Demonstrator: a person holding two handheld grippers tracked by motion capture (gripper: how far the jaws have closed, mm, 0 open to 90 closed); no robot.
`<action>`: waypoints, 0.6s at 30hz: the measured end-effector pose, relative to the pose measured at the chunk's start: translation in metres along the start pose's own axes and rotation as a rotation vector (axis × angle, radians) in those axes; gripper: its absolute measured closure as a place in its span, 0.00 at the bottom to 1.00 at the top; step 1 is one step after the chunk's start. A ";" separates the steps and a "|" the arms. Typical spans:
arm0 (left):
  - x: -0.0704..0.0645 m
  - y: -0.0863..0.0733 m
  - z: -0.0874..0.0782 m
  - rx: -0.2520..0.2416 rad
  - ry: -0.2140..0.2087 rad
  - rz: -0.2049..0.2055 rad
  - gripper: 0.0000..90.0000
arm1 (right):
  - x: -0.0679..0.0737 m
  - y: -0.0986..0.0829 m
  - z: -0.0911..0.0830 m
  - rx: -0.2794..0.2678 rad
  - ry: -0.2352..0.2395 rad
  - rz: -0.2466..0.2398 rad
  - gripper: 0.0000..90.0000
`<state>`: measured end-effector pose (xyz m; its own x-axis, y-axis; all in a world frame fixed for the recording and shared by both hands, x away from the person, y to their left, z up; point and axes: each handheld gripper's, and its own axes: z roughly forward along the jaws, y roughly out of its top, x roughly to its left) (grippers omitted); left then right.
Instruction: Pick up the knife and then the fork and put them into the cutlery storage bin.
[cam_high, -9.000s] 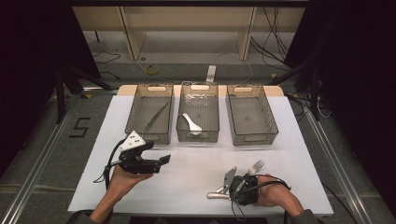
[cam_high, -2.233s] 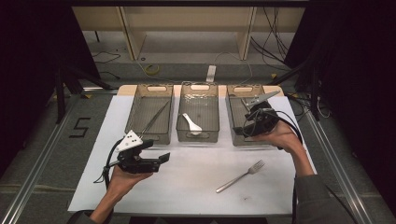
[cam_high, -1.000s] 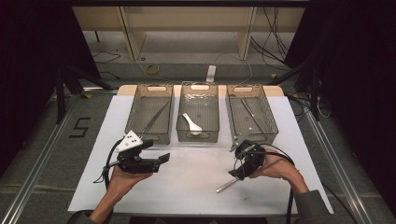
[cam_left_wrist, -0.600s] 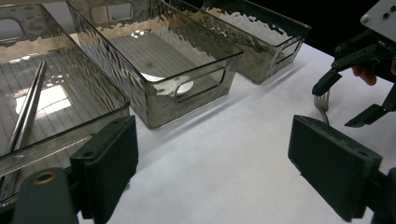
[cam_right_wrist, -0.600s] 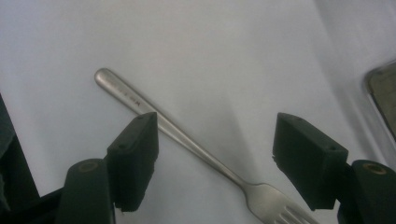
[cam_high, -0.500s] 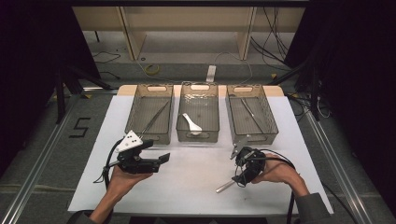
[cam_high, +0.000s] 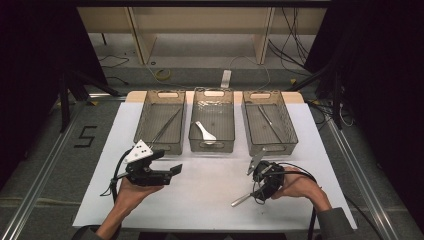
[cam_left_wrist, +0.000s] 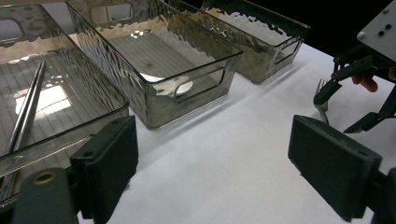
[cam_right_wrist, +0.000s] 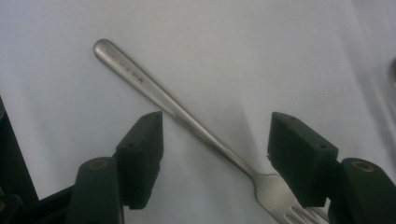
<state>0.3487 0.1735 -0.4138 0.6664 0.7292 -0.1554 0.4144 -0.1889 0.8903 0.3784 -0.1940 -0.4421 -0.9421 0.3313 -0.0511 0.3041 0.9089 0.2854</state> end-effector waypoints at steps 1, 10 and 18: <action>0.000 0.000 0.000 0.000 0.000 0.000 0.17 | 0.001 0.000 0.001 0.003 0.001 0.004 0.43; 0.000 0.000 0.000 0.003 -0.001 0.001 0.17 | 0.003 0.000 0.011 0.057 -0.010 -0.031 0.52; 0.000 0.000 0.001 0.007 -0.001 0.000 0.17 | 0.003 0.000 0.014 0.081 0.009 -0.043 0.61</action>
<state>0.3494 0.1730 -0.4147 0.6667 0.7287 -0.1562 0.4191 -0.1933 0.8871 0.3779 -0.1895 -0.4558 -0.9556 0.2898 -0.0529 0.2736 0.9397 0.2051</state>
